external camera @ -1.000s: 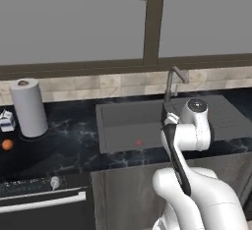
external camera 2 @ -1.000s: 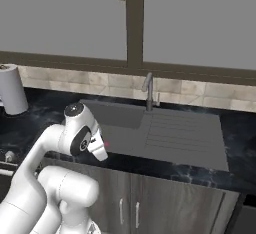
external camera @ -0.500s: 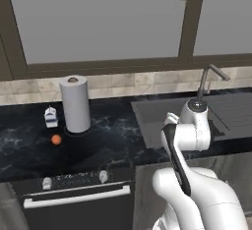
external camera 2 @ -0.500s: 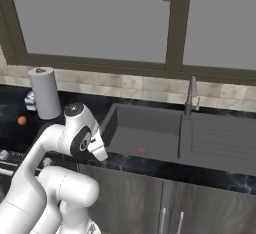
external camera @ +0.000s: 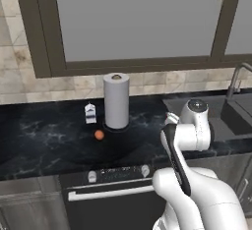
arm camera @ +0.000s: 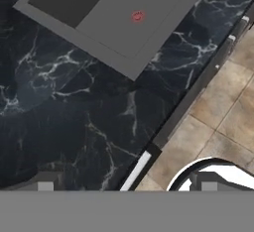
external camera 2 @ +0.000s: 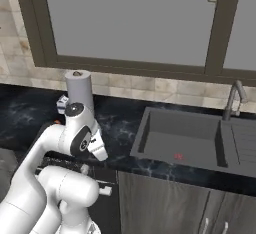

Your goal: Gather the eggs and milk located in the vicinity of the sink area and place them right next to the bowl.

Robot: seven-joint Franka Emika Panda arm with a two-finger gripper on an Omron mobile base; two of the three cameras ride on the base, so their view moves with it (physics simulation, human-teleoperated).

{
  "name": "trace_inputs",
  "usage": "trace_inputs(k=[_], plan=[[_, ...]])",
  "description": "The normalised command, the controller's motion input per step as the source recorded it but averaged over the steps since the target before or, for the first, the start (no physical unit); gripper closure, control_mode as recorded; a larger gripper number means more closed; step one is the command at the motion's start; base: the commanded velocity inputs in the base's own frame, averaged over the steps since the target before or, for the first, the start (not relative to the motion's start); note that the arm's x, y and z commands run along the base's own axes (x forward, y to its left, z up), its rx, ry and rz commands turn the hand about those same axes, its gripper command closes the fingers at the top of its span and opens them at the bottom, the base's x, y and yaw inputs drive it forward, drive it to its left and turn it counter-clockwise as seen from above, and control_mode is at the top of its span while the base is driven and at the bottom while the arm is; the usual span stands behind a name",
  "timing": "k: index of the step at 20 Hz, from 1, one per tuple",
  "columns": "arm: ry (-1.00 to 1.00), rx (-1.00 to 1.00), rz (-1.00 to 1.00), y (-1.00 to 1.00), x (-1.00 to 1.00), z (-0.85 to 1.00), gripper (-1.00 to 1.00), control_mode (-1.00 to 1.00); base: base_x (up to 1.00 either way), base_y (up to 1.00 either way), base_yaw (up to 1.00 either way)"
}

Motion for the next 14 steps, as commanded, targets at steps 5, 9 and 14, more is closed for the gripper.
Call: trace_inputs(k=[5, 9, 14], plan=[[0.0, 0.0, 0.0, 0.0, 0.0, 0.0, -1.0, 1.0, 0.0, 0.71, 0.03], [0.0, 0.0, 0.0, 0.0, 0.0, 0.0, -1.0, 1.0, 0.0, 0.66, 0.03], [0.0, 0.0, 0.0, 0.0, 0.0, 0.0, -1.0, 1.0, 0.0, 0.63, 0.03]])
